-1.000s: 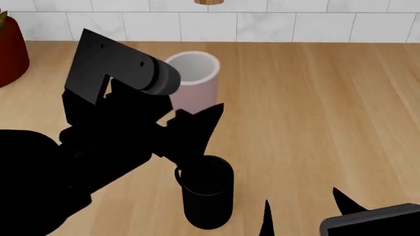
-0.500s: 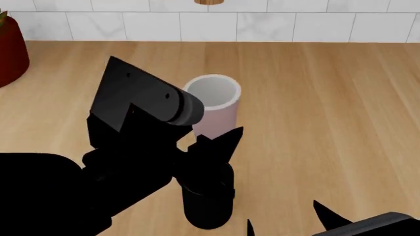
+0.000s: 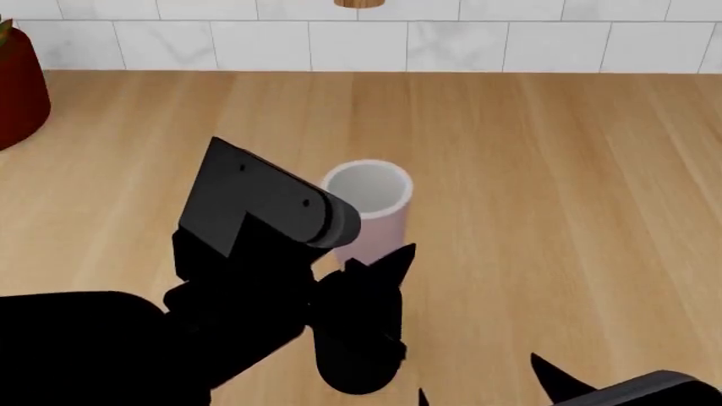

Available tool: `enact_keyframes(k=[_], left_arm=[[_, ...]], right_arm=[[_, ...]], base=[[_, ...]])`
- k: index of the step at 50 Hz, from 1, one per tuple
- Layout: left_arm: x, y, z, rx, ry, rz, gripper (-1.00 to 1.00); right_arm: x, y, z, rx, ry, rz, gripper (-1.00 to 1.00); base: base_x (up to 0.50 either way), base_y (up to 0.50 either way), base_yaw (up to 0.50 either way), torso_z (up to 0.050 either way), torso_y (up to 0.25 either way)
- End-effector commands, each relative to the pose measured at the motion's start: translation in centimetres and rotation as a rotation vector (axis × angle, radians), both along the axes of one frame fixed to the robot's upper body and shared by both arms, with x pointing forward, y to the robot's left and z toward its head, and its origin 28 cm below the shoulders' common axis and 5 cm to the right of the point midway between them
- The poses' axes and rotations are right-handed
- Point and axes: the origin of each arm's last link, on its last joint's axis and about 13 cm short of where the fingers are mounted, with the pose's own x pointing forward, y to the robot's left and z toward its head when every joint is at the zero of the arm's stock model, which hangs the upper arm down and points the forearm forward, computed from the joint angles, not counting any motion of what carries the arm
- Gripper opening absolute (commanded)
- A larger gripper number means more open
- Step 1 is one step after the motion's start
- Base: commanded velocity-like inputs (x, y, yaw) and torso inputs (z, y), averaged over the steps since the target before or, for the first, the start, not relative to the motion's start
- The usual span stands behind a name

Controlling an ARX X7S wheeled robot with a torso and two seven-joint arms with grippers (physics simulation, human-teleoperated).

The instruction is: Stack the cups from largest to smallest.

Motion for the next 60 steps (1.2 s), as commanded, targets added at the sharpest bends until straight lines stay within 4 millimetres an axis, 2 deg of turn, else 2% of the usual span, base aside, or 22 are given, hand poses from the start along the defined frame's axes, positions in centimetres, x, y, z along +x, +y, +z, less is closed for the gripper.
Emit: enact_keyframes(k=[1,22,41,60], left_arm=[[0.5,0.4,0.4,-0.003,-0.029,0.012,-1.00],[1.9,1.5,-0.9,0.027,0.005,0.062,-1.00],[1.6,1.5,-1.8,0.012,0.037,0.048,-1.00],[1.1,0.7,-1.7,-0.009,0.033,0.019,-1.00]], right_arm=[[-0.8,0.1,0.2,-0.040,-0.005,0.025,1.00],[-0.8,0.1,0.0,-0.046,0.006,0.035,1.00],[-0.8,0.2,-0.2,-0.055,0.013,0.046,1.00],[-0.8,0.3,-0.6,-0.069,0.031,0.054,1.00]], base=[[0.00,0.00,0.00,0.015,0.000],[0.00,0.00,0.00,0.000,0.001],[0.00,0.00,0.00,0.000,0.001],[0.00,0.00,0.00,0.000,0.001]])
